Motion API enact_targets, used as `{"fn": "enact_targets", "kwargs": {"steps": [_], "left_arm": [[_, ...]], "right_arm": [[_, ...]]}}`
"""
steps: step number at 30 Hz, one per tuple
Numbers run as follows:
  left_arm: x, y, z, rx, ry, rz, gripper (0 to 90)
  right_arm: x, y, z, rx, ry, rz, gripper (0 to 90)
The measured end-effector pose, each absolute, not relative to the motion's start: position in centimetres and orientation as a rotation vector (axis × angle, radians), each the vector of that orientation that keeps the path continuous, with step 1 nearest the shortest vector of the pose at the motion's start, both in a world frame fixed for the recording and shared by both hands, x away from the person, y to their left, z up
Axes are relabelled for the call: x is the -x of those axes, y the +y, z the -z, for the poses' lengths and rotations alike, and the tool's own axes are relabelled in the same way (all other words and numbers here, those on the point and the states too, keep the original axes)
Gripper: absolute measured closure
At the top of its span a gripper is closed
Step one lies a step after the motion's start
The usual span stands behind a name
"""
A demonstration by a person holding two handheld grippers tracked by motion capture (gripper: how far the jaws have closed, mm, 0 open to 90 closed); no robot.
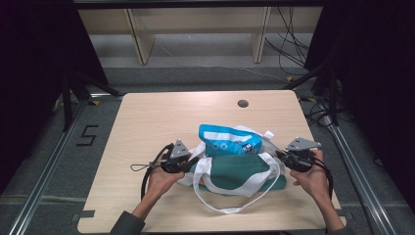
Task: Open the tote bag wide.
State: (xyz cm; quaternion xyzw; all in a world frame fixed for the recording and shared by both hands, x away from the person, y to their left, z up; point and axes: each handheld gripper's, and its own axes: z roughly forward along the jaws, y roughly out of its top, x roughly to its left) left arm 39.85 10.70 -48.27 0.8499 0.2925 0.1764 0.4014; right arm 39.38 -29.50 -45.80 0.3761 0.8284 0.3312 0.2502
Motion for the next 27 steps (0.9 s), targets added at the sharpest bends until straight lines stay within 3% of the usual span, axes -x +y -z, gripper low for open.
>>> {"fn": "enact_targets", "kwargs": {"steps": [4, 14, 21, 24, 27], "left_arm": [[-40.0, 10.6, 50.4, -2.184, 0.763, -0.379, 83.1], [-39.9, 10.5, 50.4, -2.211, 0.749, -0.396, 83.2], [-39.8, 10.5, 50.3, -2.177, 0.777, -0.384, 80.1], [-39.9, 10.8, 49.8, -2.135, 0.815, -0.370, 73.9], [-40.0, 11.3, 48.9, -2.059, 0.876, -0.308, 58.7]], "right_arm": [[-39.3, -29.4, 46.6, -1.012, 2.295, -0.843, 88.2], [-39.3, -29.3, 47.4, -1.019, 2.329, -0.806, 87.7], [-39.2, -30.2, 45.7, -1.060, 2.223, -0.895, 69.0], [-38.4, -30.3, 43.6, -1.095, 2.142, -0.995, 61.7], [-37.2, -30.5, 41.3, -1.055, 2.091, -1.136, 59.8]]}}
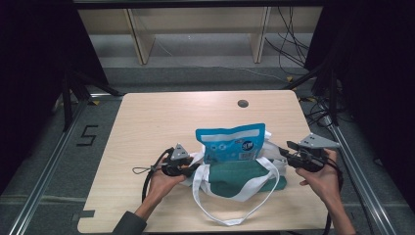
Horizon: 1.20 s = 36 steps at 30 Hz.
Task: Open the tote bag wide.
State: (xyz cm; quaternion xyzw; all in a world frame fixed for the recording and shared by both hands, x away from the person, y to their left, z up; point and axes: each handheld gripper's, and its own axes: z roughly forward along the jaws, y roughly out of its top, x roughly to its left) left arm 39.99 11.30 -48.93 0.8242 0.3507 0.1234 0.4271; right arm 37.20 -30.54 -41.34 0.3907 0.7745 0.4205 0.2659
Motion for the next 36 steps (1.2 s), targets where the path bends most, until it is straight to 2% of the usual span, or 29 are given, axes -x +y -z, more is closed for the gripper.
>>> {"fn": "enact_targets", "kwargs": {"steps": [2, 6, 11, 17, 19, 20, 21, 22, 24, 25, 29, 36], "left_arm": [[-40.1, 11.8, 47.8, -2.047, 0.876, -0.341, 52.9], [-40.3, 12.3, 46.1, -2.012, 0.889, -0.339, 46.7], [-41.0, 12.0, 45.0, -2.019, 0.878, -0.338, 44.1], [-42.0, 11.2, 44.0, -1.993, 0.851, -0.338, 43.3], [-42.6, 10.7, 44.0, -1.998, 0.832, -0.345, 46.9], [-42.8, 10.4, 44.2, -1.970, 0.845, -0.345, 51.7], [-43.2, 10.3, 44.4, -1.969, 0.833, -0.355, 61.3], [-43.6, 10.3, 44.7, -1.960, 0.839, -0.372, 69.5], [-44.6, 10.3, 45.4, -1.925, 0.861, -0.309, 78.6], [-44.9, 10.2, 45.7, -1.918, 0.876, -0.307, 80.3], [-46.3, 9.6, 46.7, -1.931, 0.919, -0.320, 83.9], [-48.2, 9.7, 48.2, -2.008, 0.987, -0.277, 83.3]], "right_arm": [[-36.1, -30.0, 40.2, -1.085, 2.090, -1.215, 59.5], [-34.7, -28.2, 39.0, -0.962, 2.157, -1.328, 55.4], [-34.5, -25.4, 39.4, -0.856, 2.291, -1.315, 49.9], [-35.4, -24.6, 40.6, -0.845, 2.365, -1.314, 45.8], [-35.8, -24.7, 40.9, -0.808, 2.415, -1.316, 45.5], [-35.7, -24.6, 41.2, -0.841, 2.423, -1.312, 46.5], [-35.6, -24.5, 41.4, -0.840, 2.435, -1.293, 47.3], [-35.6, -24.6, 41.6, -0.817, 2.452, -1.270, 50.2], [-35.0, -24.6, 42.1, -0.767, 2.481, -1.191, 63.3], [-34.8, -24.7, 42.3, -0.746, 2.498, -1.161, 68.7], [-33.9, -24.5, 43.0, -0.717, 2.536, -1.059, 78.0], [-31.9, -24.8, 42.0, -0.637, 2.536, -1.005, 81.3]]}}
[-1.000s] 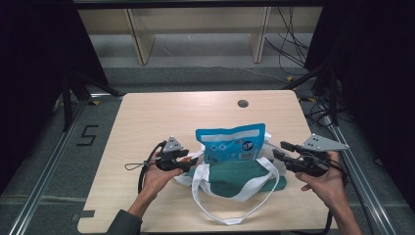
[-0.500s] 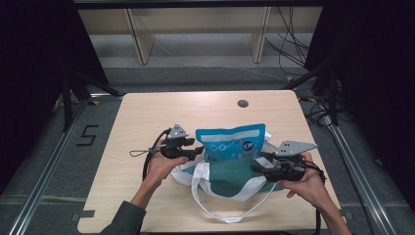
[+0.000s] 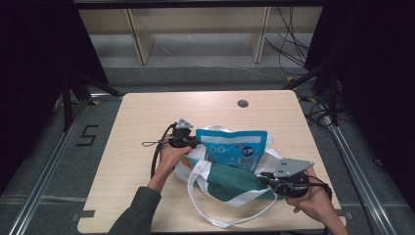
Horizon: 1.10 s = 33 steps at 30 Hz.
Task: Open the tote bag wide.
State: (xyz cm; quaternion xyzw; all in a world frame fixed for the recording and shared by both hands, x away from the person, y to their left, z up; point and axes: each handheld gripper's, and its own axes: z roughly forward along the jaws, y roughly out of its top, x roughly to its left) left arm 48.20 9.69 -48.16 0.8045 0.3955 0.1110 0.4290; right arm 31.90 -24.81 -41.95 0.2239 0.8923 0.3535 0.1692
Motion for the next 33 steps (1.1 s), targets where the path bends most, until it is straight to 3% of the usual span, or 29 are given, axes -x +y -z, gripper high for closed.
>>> {"fn": "enact_targets", "kwargs": {"steps": [9, 13, 16, 19, 27, 33], "left_arm": [[-48.6, 9.4, 50.8, -2.146, 1.047, -0.248, 80.1], [-48.0, 9.7, 50.1, -2.082, 1.067, -0.267, 75.2], [-47.2, 10.3, 48.7, -2.043, 1.064, -0.281, 61.6], [-46.2, 11.1, 47.3, -2.018, 1.053, -0.292, 52.2], [-42.0, 11.8, 43.5, -1.913, 0.943, -0.245, 49.3], [-39.4, 12.6, 43.2, -1.886, 0.880, -0.171, 50.0]], "right_arm": [[-31.5, -23.5, 48.3, -0.690, 2.692, -0.876, 82.5], [-32.0, -23.6, 48.5, -0.713, 2.701, -0.903, 82.2], [-32.1, -23.9, 48.1, -0.783, 2.692, -0.920, 77.8], [-32.1, -24.5, 46.6, -0.780, 2.654, -1.031, 64.7], [-31.9, -26.7, 41.8, -0.768, 2.468, -1.206, 56.0], [-32.7, -27.4, 41.3, -0.819, 2.387, -1.164, 55.2]]}}
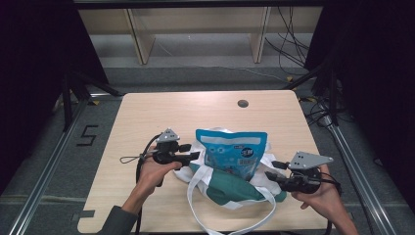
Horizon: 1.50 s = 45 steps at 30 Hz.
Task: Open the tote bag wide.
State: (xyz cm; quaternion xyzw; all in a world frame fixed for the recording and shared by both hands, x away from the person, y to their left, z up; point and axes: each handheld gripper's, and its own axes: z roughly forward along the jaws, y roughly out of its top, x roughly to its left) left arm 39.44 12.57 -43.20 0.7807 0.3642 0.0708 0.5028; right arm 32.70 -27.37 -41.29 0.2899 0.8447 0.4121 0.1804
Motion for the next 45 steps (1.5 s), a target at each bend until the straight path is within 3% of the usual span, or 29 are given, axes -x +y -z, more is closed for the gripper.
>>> {"fn": "enact_targets", "kwargs": {"steps": [9, 13, 19, 24, 26, 30, 35, 39, 45], "left_arm": [[-36.6, 12.3, 42.3, -1.848, 0.767, -0.065, 47.2], [-36.5, 10.9, 43.4, -1.877, 0.760, -0.041, 43.1], [-36.2, 10.0, 44.5, -1.896, 0.749, -0.014, 44.7], [-35.8, 9.6, 44.8, -1.939, 0.716, -0.006, 54.5], [-35.5, 9.2, 45.0, -1.988, 0.693, -0.074, 66.6], [-34.7, 9.0, 45.5, -2.036, 0.659, -0.131, 80.7], [-33.8, 9.5, 46.8, -2.112, 0.636, -0.184, 83.2], [-33.8, 9.3, 49.6, -2.179, 0.659, -0.147, 84.6], [-33.3, 9.2, 50.6, -2.298, 0.613, -0.190, 85.2]], "right_arm": [[-34.0, -27.5, 41.2, -0.872, 2.345, -1.162, 51.9], [-34.9, -27.3, 41.1, -0.884, 2.329, -1.130, 51.9], [-36.7, -26.0, 42.2, -0.876, 2.397, -1.073, 52.1], [-37.9, -25.4, 42.8, -0.840, 2.448, -1.037, 61.4], [-37.8, -25.3, 42.8, -0.849, 2.469, -1.031, 69.8], [-37.7, -25.2, 42.7, -0.801, 2.463, -0.995, 84.8], [-38.0, -25.2, 42.5, -0.823, 2.422, -0.938, 88.7], [-39.4, -26.1, 42.7, -0.866, 2.367, -0.882, 89.0], [-42.7, -27.5, 46.8, -1.017, 2.379, -0.777, 89.0]]}}
